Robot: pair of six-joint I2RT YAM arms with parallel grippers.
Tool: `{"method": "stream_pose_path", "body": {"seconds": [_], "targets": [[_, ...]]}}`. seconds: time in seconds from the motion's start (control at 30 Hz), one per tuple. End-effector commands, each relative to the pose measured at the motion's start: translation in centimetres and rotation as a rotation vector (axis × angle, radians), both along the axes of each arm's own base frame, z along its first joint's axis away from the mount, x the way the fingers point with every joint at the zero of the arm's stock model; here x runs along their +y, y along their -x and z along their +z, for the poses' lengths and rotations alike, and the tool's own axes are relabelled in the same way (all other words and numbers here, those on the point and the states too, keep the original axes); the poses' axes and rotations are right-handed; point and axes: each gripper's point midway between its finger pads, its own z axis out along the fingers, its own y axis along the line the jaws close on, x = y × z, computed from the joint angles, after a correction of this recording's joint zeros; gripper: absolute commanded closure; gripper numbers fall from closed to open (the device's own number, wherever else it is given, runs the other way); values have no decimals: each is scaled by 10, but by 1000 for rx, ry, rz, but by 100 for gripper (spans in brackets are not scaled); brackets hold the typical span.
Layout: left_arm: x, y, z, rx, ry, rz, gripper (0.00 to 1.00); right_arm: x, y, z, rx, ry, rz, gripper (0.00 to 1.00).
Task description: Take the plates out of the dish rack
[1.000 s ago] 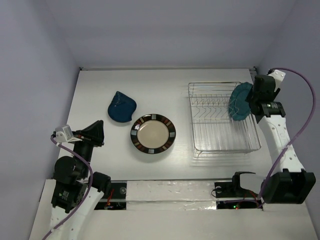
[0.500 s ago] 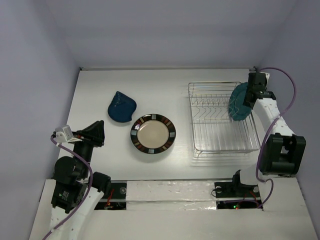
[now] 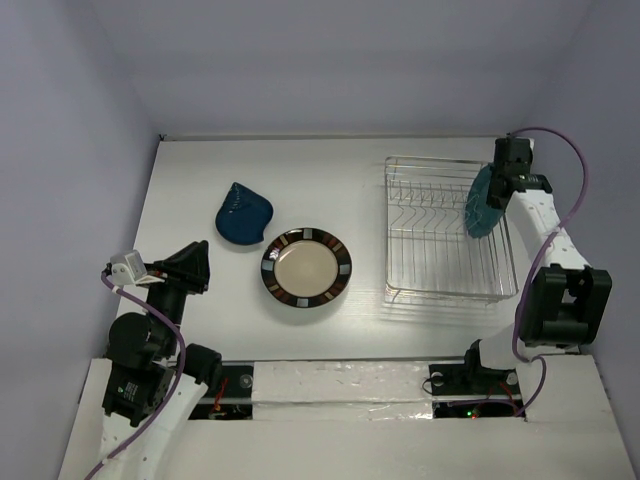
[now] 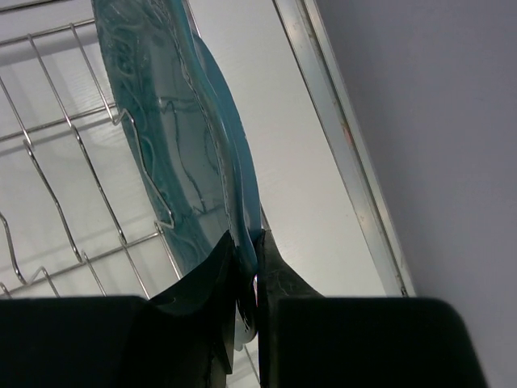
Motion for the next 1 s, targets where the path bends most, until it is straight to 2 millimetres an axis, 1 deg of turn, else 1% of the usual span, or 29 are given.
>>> {"method": "stream_pose_path", "body": {"seconds": [0.0, 0.03, 0.1, 0.17, 0.2, 0.23, 0.27, 0.3, 0.33, 0.37, 0.4, 0.53, 0.6, 0.63, 0.7, 0.73, 0.77, 0.8, 0.83, 0.87, 0.93, 0.97], "targets": [[-1, 3, 16, -52, 21, -12, 77, -4, -11, 86, -212, 79, -22, 100], [-1, 4, 17, -56, 23, -12, 77, -3, -9, 99, -243, 78, -15, 100], [-1, 3, 17, -55, 21, -11, 77, 4, -10, 116, -288, 62, 7, 100], [-1, 3, 16, -53, 22, -12, 75, 7, -7, 143, -356, 50, 9, 100], [-1, 3, 17, -54, 22, -12, 75, 12, -7, 152, -377, 43, 19, 100], [-1, 4, 17, -54, 22, -12, 75, 12, -6, 159, -402, 30, 8, 100], [-1, 3, 17, -54, 22, -12, 74, 15, -3, 175, -439, 16, 8, 100], [-1, 3, 16, -52, 20, -11, 74, 23, -3, 184, -464, -8, 36, 100], [-1, 3, 16, -53, 20, -11, 73, 25, -2, 191, -487, -20, 41, 100], [-1, 3, 17, -55, 21, -11, 73, 33, -1, 202, -527, -51, 49, 100], [-1, 3, 17, -53, 22, -12, 73, 46, 0, 211, -560, -90, 98, 100], [-2, 0, 14, -46, 16, -11, 72, 71, 7, 226, -637, -192, 161, 100], [-2, 0, 15, -43, 15, -11, 72, 86, 9, 226, -654, -266, 194, 100], [-2, -1, 14, -40, 14, -11, 71, 104, 12, 224, -657, -326, 257, 100], [-2, 0, 14, -43, 15, -11, 71, 132, 15, 226, -689, -426, 329, 100], [-2, 0, 14, -43, 15, -11, 70, 165, 18, 209, -650, -503, 418, 100], [-2, 0, 14, -42, 16, -11, 70, 183, 25, 211, -667, -571, 451, 100], [-3, -1, 13, -39, 15, -11, 69, 205, 27, 212, -677, -633, 518, 100], [-3, -1, 12, -36, 15, -12, 68, 226, 32, 207, -656, -700, 573, 100], [-3, -3, 12, -32, 12, -11, 65, 257, 38, 200, -658, -795, 625, 100], [-4, -6, 10, -23, 7, -11, 62, 289, 46, 188, -641, -914, 690, 100], [-5, -8, 8, -12, 3, -11, 58, 313, 52, 175, -628, -1005, 711, 100]]}}
